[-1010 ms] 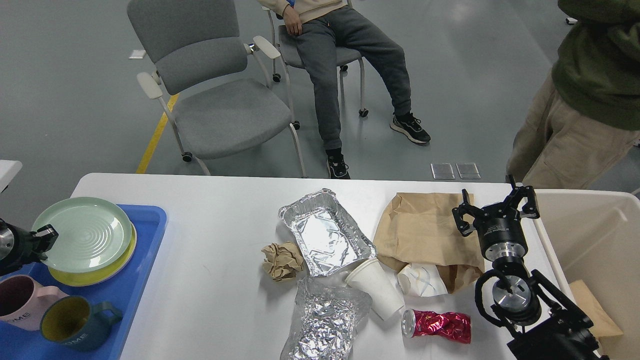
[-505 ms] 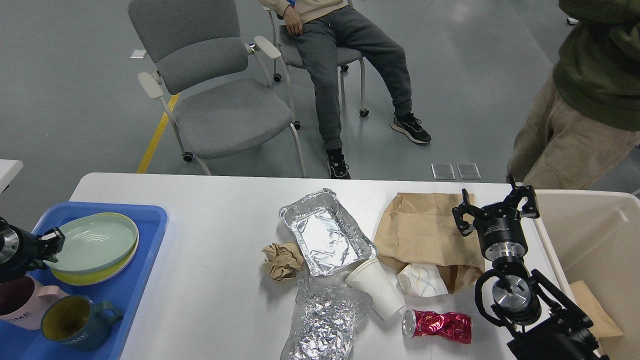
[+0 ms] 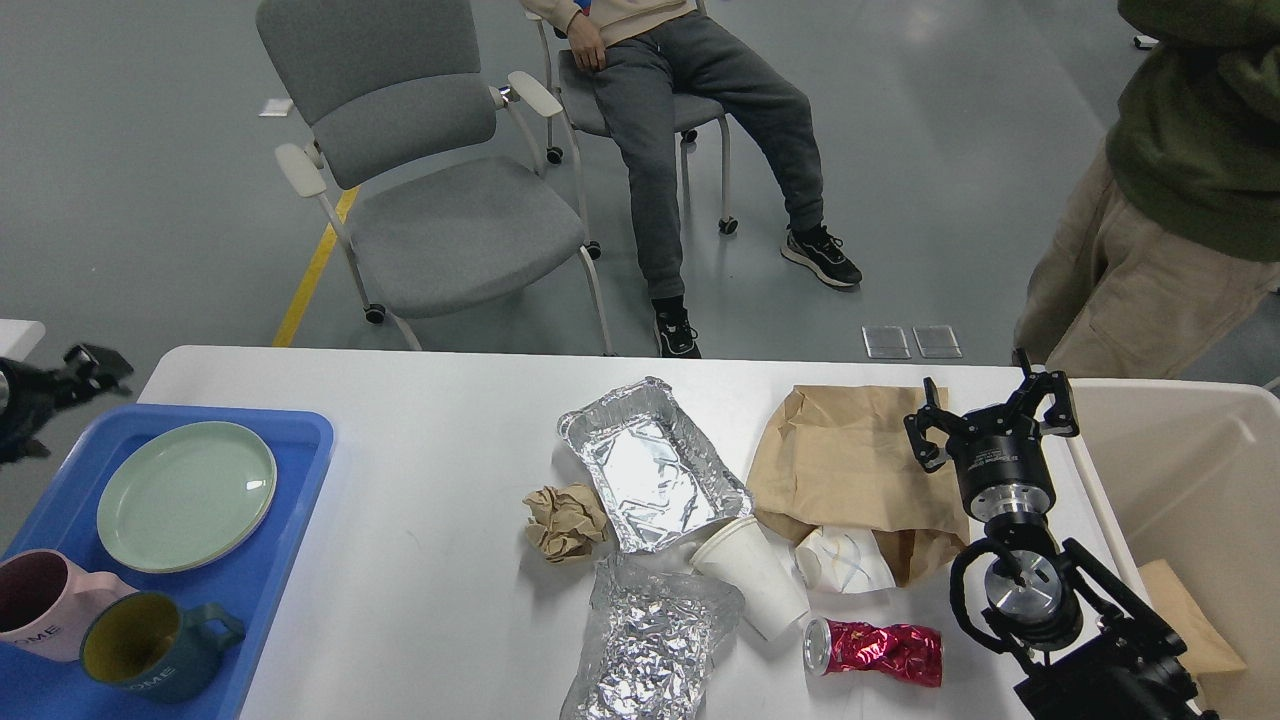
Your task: Tidy desktop
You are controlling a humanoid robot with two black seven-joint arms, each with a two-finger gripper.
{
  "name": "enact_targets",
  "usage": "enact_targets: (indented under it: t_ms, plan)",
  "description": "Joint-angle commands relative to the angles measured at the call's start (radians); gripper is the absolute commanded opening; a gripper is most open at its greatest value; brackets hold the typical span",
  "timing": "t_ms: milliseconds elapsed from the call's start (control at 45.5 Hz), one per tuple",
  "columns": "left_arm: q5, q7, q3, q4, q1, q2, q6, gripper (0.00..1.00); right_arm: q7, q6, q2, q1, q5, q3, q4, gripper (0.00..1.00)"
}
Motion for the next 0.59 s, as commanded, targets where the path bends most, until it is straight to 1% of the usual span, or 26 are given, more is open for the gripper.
enact_targets:
  t_ms: [0,88,198,220,242,373,439,483,527,571]
  plan:
    - [-0.006,-0.002,-0.274,0.001,0.009,0.031,-0.003,0.96,0.000,0.001,0.000,0.000,-0.001,0.000,0.000,1.00]
    - [-0.012,-0.004,-0.507,0.004,0.107,0.026,0.011,0.96,0.000,-0.001,0.000,-0.001,-0.001,0.000,0.000,1.00]
    - [-0.001,-0.004,-0.855,0.003,0.185,0.007,0.008,0.96,0.000,0.001,0.000,-0.001,0.001,0.000,-0.001,1.00]
    - [-0.001,-0.004,-0.920,0.001,0.218,-0.007,0.006,0.96,0.000,-0.001,0.000,0.000,0.001,0.000,-0.001,1.00]
    - [-0.003,-0.004,-1.036,0.001,0.279,-0.047,0.006,0.96,0.000,0.001,0.000,0.000,0.001,0.000,-0.001,1.00]
    - [-0.006,-0.006,-1.333,0.000,0.331,-0.144,0.000,0.96,0.000,-0.001,0.000,0.000,-0.001,0.000,-0.001,1.00]
    - [-0.007,-0.009,-1.455,0.000,0.393,-0.194,0.002,0.96,0.000,0.001,0.000,0.000,-0.001,0.000,-0.001,1.00]
    - [-0.009,-0.027,-1.523,0.000,0.439,-0.230,0.000,0.96,0.000,-0.001,0.000,0.000,-0.001,0.000,-0.001,1.00]
    - [-0.006,-0.062,-1.581,-0.008,0.478,-0.260,0.000,0.96,0.000,0.001,0.000,-0.001,-0.001,0.000,-0.001,1.00]
    - [-0.006,-0.108,-1.629,-0.011,0.517,-0.289,0.002,0.96,0.000,0.001,0.000,0.000,-0.001,0.000,-0.001,1.00]
